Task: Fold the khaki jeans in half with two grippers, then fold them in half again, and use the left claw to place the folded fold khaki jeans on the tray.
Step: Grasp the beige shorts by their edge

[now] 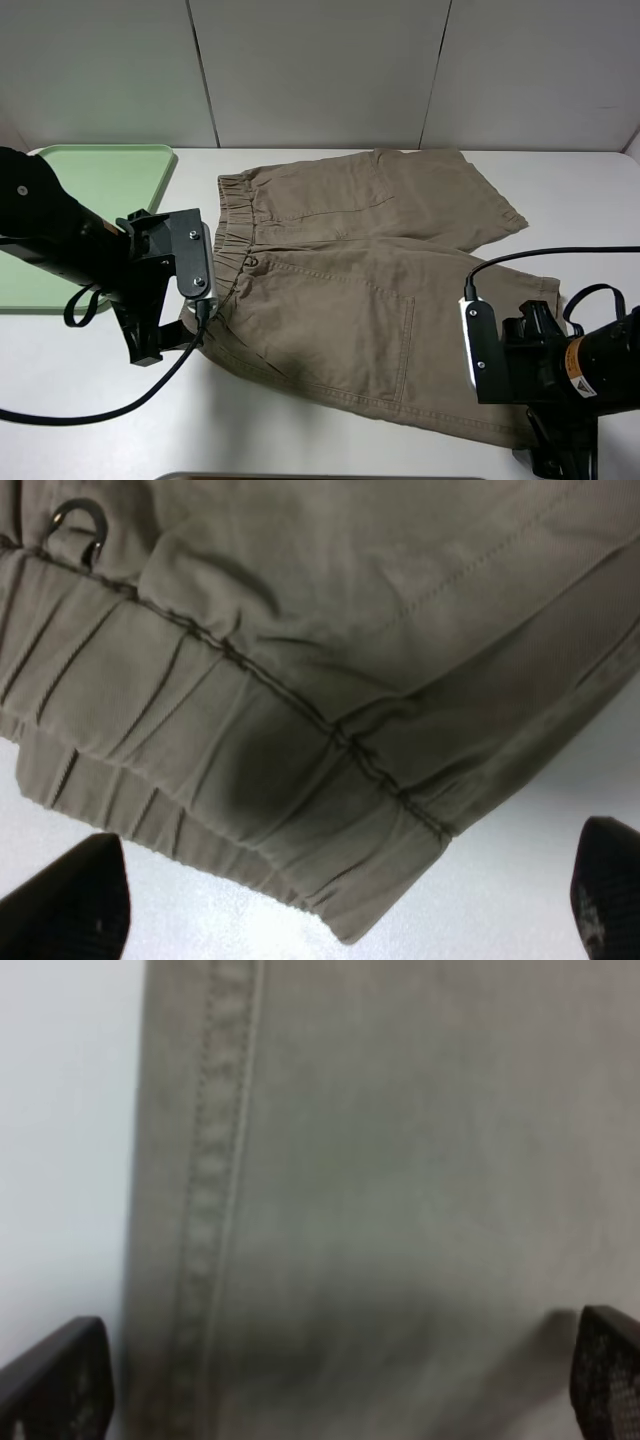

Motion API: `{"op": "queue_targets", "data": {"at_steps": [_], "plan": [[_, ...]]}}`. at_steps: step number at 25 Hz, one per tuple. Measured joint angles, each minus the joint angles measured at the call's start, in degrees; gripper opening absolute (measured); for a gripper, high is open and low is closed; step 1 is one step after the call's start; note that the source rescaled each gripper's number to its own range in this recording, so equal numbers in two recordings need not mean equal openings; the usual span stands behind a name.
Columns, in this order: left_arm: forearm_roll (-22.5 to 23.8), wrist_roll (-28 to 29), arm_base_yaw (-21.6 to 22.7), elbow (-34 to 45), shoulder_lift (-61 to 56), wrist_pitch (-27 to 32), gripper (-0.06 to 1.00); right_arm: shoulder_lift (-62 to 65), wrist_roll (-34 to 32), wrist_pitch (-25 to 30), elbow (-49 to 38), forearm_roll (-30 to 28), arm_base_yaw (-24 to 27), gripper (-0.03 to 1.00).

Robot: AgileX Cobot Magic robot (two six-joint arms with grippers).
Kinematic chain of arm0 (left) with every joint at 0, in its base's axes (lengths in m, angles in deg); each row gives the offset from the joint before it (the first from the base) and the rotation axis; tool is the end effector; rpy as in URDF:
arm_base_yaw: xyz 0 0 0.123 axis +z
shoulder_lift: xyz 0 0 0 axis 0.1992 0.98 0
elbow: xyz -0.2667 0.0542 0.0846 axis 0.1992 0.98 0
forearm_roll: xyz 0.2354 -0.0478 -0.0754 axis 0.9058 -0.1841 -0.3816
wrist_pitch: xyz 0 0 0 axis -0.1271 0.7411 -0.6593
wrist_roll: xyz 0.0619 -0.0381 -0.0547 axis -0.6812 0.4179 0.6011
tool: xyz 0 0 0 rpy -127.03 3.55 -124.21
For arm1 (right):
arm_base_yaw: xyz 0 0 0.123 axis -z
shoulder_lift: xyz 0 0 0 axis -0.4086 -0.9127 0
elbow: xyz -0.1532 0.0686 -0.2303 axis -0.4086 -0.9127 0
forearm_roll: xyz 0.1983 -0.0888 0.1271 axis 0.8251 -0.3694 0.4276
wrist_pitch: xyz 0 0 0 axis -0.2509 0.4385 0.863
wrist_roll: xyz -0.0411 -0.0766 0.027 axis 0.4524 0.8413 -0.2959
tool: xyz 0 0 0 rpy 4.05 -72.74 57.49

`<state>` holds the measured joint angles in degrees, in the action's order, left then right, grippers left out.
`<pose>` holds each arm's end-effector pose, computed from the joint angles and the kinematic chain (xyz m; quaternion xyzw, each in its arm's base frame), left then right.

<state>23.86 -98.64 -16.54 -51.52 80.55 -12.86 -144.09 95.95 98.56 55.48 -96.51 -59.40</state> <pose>0.2240 -0.1257 0.1438 0.5970 0.7603 0.0129 0.2558 0.1330 0.0845 0.1064 -0.7034 0.6967 -0.0659 0.1248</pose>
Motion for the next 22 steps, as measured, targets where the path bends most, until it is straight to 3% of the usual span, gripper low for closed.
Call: {"op": "queue_targets", "data": {"at_steps": [5,15,19,22], "plan": [[0.0,0.1,0.0,0.0,0.0,0.0,0.87,-0.1,0.1,-2.8,0.0,-1.3,0.0,1.0],[0.1,0.1,0.0,0.0,0.0,0.1,0.87,-6.5,0.1,-2.0,1.1,-1.3,-0.2,0.96],[0.0,0.1,0.0,0.0,0.0,0.1,0.87,-6.9,0.0,-1.4,1.1,-1.0,-0.5,0.8],[0.0,-1.3,0.0,0.0,0.0,0.9,0.87,-7.1,0.0,-1.6,1.0,-1.3,-0.5,0.58]]}}
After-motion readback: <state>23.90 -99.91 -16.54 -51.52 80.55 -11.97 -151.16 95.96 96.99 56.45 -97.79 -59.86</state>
